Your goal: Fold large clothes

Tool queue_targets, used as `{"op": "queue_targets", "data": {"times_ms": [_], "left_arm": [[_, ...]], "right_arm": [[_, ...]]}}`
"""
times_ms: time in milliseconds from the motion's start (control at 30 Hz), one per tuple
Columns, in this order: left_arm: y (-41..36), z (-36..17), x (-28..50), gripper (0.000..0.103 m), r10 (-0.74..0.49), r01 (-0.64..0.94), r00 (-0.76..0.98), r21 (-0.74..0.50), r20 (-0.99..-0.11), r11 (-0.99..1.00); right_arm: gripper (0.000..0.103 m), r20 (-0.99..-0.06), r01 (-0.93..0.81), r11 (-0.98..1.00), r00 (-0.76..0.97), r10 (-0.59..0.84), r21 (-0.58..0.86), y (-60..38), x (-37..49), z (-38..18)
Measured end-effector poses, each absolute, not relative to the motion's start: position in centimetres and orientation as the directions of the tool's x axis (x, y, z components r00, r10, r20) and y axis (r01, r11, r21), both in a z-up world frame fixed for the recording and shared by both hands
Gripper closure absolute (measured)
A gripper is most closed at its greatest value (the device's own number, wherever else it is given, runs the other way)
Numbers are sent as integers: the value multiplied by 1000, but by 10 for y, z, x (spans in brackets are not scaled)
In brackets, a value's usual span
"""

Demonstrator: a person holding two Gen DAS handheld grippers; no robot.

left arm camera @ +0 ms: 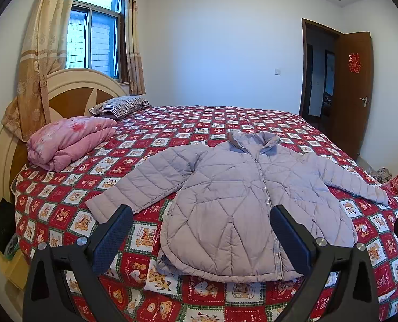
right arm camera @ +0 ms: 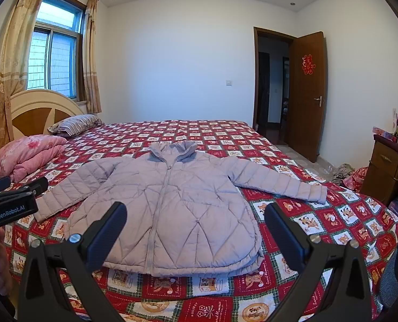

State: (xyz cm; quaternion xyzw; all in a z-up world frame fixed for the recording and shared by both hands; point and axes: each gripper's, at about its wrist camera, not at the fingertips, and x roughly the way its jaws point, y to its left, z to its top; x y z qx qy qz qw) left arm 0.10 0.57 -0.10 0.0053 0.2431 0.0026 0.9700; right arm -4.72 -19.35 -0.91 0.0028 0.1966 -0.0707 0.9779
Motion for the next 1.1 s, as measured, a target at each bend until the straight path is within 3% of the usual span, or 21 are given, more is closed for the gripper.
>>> {"op": "queue_targets", "data": {"times_ms": [1100], "left_arm": [[2,-5,1,1,5,-6,881,-2,-472,1000]], "right_arm": [[0,-389,132,991,912,-131,-23,-191,-46,-11]]}}
